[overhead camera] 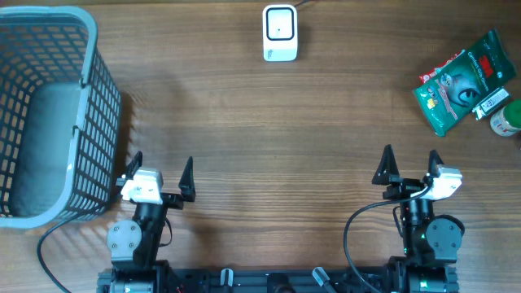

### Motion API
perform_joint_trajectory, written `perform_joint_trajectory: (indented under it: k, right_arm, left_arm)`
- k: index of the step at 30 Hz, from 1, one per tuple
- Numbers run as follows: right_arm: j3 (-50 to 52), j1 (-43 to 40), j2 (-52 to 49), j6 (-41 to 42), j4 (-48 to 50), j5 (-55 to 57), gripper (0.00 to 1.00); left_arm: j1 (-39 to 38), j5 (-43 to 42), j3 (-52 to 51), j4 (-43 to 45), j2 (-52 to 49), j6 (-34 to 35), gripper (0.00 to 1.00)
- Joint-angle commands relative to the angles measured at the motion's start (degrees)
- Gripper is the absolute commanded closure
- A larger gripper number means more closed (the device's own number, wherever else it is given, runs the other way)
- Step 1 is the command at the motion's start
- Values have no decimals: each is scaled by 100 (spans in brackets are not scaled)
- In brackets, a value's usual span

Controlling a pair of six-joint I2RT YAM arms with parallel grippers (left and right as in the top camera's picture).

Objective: Scan the item barcode

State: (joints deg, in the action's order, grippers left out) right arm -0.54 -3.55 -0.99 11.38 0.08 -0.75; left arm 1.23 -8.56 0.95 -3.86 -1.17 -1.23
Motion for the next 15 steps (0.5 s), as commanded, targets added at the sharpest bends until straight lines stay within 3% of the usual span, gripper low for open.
perform_joint_trajectory:
  k: [1, 15]
  right_arm:
    - [17, -9, 72, -87, 31, 120, 0]
    - [17, -9, 72, -85, 31, 120, 0]
  left_arm:
    - [-22, 72, -61, 7, -136, 173, 0]
    - [-22, 74, -61, 13, -52, 175, 0]
